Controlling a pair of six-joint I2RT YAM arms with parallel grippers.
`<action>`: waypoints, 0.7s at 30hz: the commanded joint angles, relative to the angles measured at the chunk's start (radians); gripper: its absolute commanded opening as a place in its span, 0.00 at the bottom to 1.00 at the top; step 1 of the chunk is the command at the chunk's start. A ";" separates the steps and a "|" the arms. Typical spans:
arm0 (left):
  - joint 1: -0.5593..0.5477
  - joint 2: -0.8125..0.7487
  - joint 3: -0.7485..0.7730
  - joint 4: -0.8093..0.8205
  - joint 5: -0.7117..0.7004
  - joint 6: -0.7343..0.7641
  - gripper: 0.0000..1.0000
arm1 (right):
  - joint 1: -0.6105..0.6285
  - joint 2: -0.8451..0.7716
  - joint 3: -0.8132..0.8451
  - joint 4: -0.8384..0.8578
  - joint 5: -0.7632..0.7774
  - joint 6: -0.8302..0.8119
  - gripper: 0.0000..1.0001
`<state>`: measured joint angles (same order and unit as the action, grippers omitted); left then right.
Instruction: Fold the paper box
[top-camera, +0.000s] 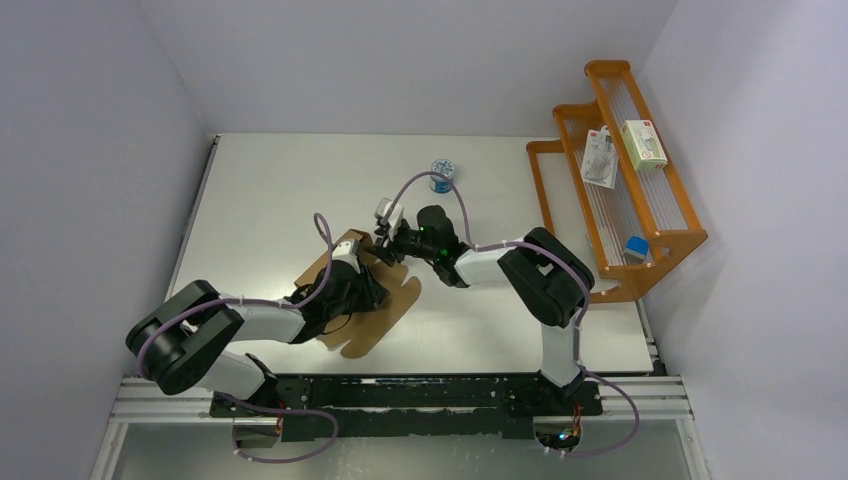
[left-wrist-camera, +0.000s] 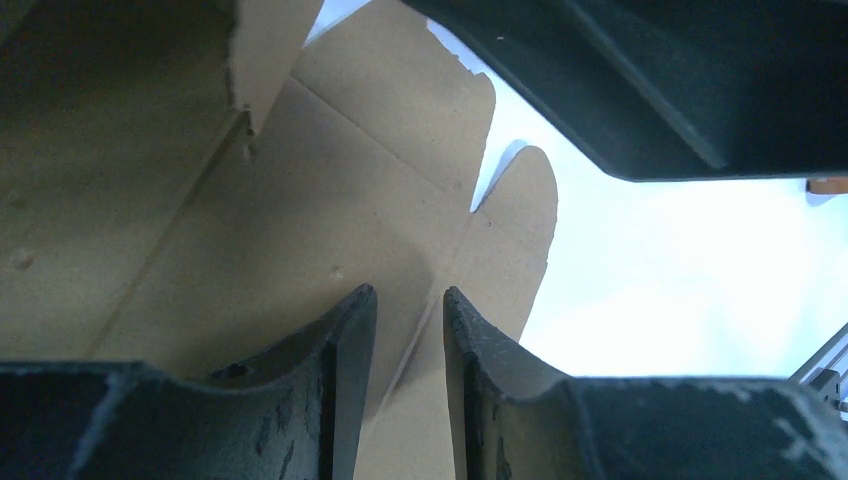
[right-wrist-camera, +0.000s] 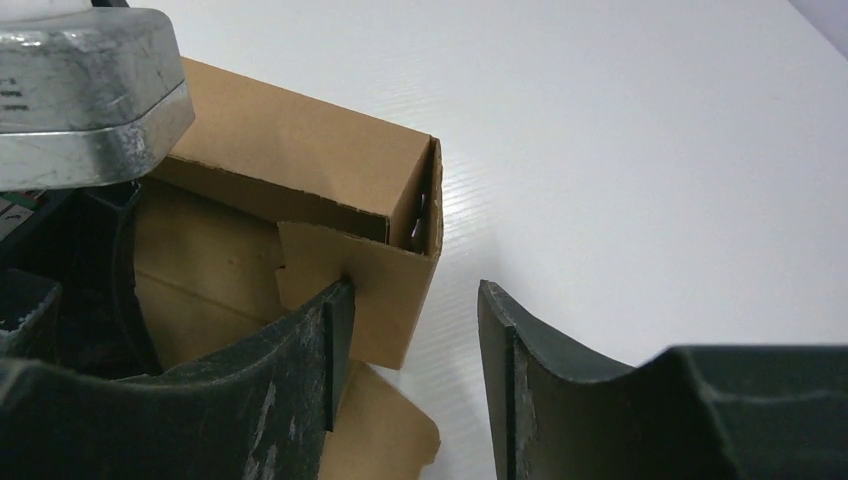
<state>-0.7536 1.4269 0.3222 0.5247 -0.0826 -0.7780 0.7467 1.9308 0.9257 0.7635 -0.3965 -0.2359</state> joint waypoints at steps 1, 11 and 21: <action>-0.011 0.021 -0.034 -0.139 0.047 0.029 0.38 | -0.007 0.054 0.055 -0.020 -0.075 -0.017 0.52; -0.015 0.022 -0.042 -0.138 0.050 0.024 0.38 | -0.008 0.145 0.189 -0.199 -0.270 -0.083 0.48; -0.015 -0.208 0.029 -0.347 0.038 0.056 0.45 | -0.006 0.125 0.137 -0.176 -0.276 -0.100 0.48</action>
<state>-0.7582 1.3258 0.3206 0.3847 -0.0731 -0.7582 0.7406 2.0438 1.0721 0.6056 -0.6651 -0.3061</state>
